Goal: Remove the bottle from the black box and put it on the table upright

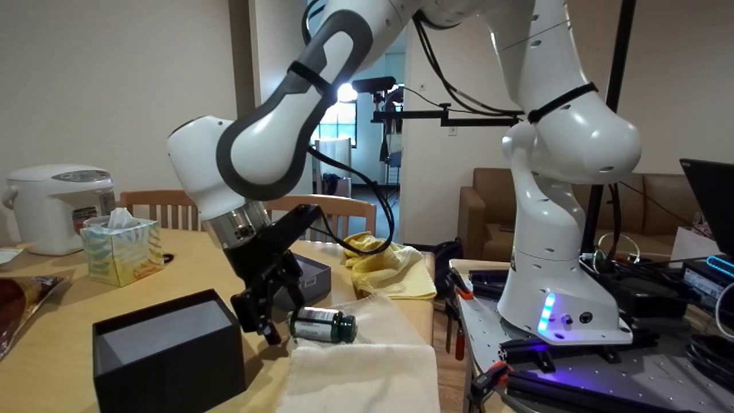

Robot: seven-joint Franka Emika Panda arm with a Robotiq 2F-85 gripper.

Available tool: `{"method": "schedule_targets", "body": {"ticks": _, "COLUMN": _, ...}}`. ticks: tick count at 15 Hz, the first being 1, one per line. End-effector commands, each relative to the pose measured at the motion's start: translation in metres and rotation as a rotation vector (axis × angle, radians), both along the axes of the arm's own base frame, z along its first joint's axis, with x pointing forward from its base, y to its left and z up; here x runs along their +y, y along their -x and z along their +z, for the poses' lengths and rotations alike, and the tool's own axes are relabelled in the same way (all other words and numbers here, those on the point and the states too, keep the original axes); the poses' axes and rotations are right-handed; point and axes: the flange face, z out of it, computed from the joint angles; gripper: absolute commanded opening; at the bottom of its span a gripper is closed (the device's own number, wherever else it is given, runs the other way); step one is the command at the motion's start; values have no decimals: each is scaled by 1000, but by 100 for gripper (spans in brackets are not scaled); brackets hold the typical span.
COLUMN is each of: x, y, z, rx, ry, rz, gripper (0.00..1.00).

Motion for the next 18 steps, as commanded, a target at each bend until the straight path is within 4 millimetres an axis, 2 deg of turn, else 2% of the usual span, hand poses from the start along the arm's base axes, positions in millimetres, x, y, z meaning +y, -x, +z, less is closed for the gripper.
{"method": "schedule_targets", "body": {"ticks": 1, "x": 0, "y": -2, "z": 7, "rx": -39, "ry": 3, "rz": 18, "gripper": 100}}
{"method": "schedule_targets", "body": {"ticks": 4, "x": -5, "y": 0, "z": 27, "rx": -162, "ry": 5, "rz": 23, "gripper": 100}}
{"method": "schedule_targets", "body": {"ticks": 6, "x": -12, "y": 7, "z": 38, "rx": -245, "ry": -2, "rz": 17, "gripper": 100}}
{"method": "schedule_targets", "body": {"ticks": 8, "x": -19, "y": 20, "z": 41, "rx": -290, "ry": -22, "rz": -37, "gripper": 100}}
{"method": "schedule_targets", "body": {"ticks": 15, "x": -41, "y": 101, "z": 15, "rx": -289, "ry": -15, "rz": -206, "gripper": 100}}
{"method": "schedule_targets", "body": {"ticks": 18, "x": -54, "y": 128, "z": 6, "rx": -302, "ry": -8, "rz": -226, "gripper": 100}}
